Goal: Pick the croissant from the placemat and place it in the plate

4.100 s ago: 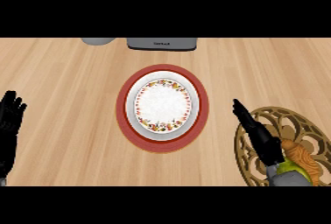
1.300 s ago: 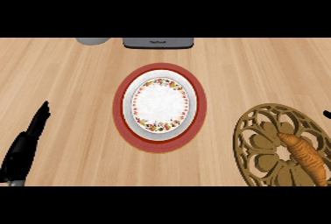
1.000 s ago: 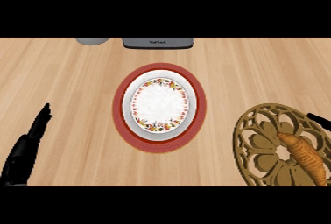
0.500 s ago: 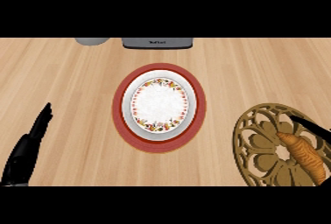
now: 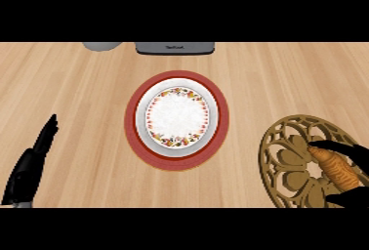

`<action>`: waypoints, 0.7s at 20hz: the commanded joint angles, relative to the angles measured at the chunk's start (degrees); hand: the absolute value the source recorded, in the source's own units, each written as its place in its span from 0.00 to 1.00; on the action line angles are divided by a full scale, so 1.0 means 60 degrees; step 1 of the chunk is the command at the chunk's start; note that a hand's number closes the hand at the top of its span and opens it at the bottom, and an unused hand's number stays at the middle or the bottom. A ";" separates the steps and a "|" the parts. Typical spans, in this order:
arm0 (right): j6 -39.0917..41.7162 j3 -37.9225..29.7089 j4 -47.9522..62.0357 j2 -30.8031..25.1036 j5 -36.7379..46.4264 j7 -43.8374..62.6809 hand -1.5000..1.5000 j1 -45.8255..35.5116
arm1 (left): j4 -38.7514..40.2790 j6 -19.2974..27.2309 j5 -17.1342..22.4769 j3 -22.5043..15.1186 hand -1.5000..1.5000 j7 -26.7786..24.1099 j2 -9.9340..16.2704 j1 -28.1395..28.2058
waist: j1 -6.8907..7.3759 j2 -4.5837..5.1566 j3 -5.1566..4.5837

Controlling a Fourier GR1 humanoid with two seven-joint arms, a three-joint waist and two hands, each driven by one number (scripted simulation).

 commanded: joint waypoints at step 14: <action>-0.1380 0.0076 0.3248 -0.0068 0.2695 -0.1503 1.00 -0.3464 | -0.0418 -0.0756 -0.0405 0.0269 0.50 0.0216 -0.0343 -0.0233 | 0.0603 0.0131 0.0032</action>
